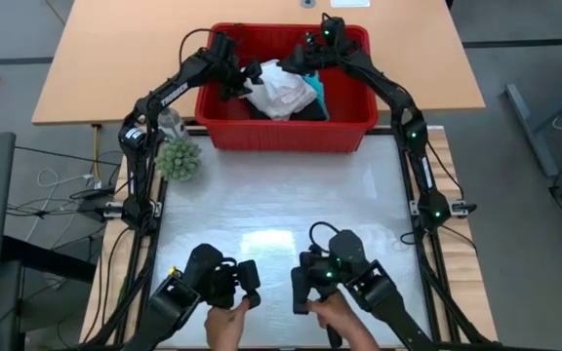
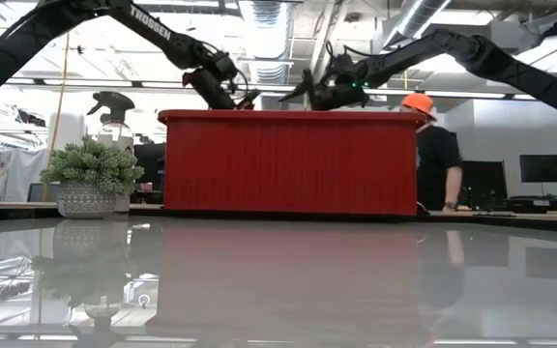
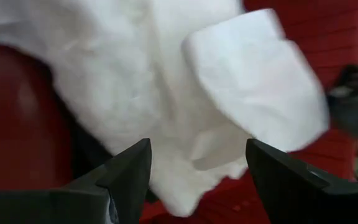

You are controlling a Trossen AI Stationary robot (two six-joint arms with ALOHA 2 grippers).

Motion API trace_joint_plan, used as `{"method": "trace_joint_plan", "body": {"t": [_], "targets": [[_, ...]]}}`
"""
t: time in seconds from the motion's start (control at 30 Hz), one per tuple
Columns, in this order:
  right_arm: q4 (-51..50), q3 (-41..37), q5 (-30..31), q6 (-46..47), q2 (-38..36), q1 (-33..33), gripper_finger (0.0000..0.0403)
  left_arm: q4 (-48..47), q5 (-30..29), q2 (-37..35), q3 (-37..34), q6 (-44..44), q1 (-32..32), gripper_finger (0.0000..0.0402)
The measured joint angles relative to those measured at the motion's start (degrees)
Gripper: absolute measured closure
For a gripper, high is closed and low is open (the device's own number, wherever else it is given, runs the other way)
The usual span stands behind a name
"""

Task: Fold Laundry from Bin
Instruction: Put the clothes into the red organizer bin

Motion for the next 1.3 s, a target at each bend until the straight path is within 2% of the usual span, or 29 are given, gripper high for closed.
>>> {"method": "trace_joint_plan", "body": {"t": [0.1, 0.2, 0.33, 0.43, 0.57, 0.7, 0.73, 0.8, 0.93, 1.03, 1.17, 1.3], "targets": [[-0.26, 0.00, -1.84, 0.02, 0.02, 0.66, 0.0083, -0.46, 0.02, 0.00, 3.27, 0.96, -0.37, 0.0155], [0.40, 0.00, -2.50, -0.02, 0.00, 1.41, 0.0096, -2.77, -2.43, 0.00, 6.74, 2.98, -0.85, 0.0155], [-3.40, 0.00, 1.52, -1.36, 0.00, 1.58, 0.0135, -5.06, -6.02, 0.00, 9.01, 5.17, -1.30, 0.0155], [-7.12, 0.00, 5.57, -5.73, 0.02, 1.27, 0.0192, -5.09, -6.02, 0.00, 9.10, 5.84, -1.70, 0.0155], [-9.60, 0.00, 9.31, -10.32, 0.02, 0.49, 0.0289, -4.98, -5.53, 0.00, 9.10, 5.99, -2.74, 0.0155], [-8.50, 0.04, 9.02, -11.76, 1.46, 0.45, 0.0375, -4.84, -5.55, 0.00, 9.10, 7.76, -3.50, 0.0155], [-8.79, 0.04, 8.49, -11.66, 2.35, 0.51, 0.0385, -4.73, -5.53, 0.00, 9.10, 8.13, -3.63, 0.0155], [-9.53, 0.04, 8.25, -10.80, 4.39, 0.85, 0.0386, -4.72, -5.55, 0.00, 9.10, 8.98, -3.70, 0.0155], [-10.16, -0.05, 5.93, -7.43, 8.57, 1.41, 0.0359, -4.63, -7.29, 0.00, 9.10, 12.68, -4.22, 0.0155], [-10.30, 0.06, 5.19, -7.03, 10.20, 1.36, 0.0360, -3.75, -7.93, 0.00, 9.02, 14.69, -4.74, 0.0155], [-10.31, 0.06, 6.01, -6.88, 10.95, 0.83, 0.0382, 3.75, -4.57, 0.00, 6.38, 16.06, -5.41, 0.0155], [-10.54, 0.06, 7.37, -6.80, 10.96, -0.16, 0.0389, 17.25, -1.92, 0.00, -0.21, 15.30, -6.00, 0.0172]]}}
